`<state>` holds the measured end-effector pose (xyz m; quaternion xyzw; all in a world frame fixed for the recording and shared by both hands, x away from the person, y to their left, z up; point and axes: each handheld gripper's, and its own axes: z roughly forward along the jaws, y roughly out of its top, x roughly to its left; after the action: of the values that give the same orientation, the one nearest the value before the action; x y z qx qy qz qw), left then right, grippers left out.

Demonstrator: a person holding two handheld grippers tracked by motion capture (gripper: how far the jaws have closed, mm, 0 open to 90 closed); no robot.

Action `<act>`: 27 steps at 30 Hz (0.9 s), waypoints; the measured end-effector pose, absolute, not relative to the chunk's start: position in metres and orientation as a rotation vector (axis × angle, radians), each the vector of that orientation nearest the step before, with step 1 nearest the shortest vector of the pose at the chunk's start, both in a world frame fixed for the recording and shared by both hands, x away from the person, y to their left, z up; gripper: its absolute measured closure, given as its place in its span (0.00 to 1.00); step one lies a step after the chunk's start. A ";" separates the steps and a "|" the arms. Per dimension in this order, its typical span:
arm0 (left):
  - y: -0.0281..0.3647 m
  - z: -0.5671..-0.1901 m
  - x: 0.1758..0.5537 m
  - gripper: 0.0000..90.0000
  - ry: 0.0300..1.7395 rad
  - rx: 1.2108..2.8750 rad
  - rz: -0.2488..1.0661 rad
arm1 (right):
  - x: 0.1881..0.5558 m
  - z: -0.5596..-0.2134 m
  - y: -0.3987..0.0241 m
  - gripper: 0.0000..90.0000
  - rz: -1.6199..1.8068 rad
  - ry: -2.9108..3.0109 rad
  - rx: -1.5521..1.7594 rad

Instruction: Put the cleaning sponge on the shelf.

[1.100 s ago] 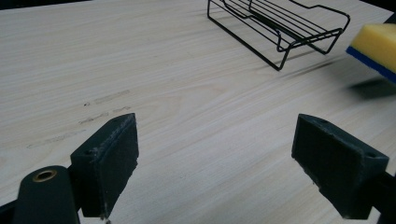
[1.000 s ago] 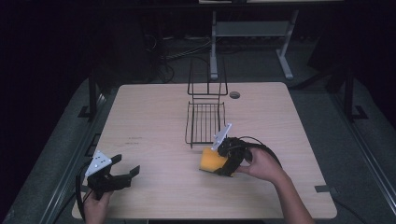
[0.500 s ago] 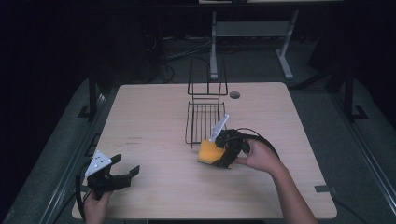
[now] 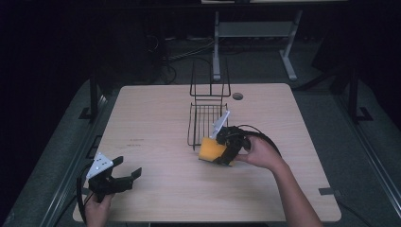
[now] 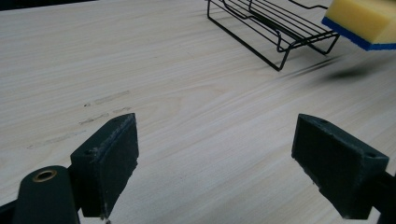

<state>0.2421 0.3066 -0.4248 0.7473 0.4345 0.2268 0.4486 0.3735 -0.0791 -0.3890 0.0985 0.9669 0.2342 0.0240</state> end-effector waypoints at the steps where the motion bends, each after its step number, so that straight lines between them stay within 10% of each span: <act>1: 0.307 -0.425 0.242 0.16 1.076 1.849 0.562 | 0.374 -0.389 -0.079 0.24 0.719 2.991 0.302; 27: 0.309 -0.424 0.242 0.16 1.078 1.842 0.565 | 0.403 -0.389 -0.067 0.24 0.706 3.003 0.311</act>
<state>0.2421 0.3089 -0.4242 0.7449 0.4360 0.2285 0.4503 0.4027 -0.0667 -0.3891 0.1003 0.9684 0.2276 0.0203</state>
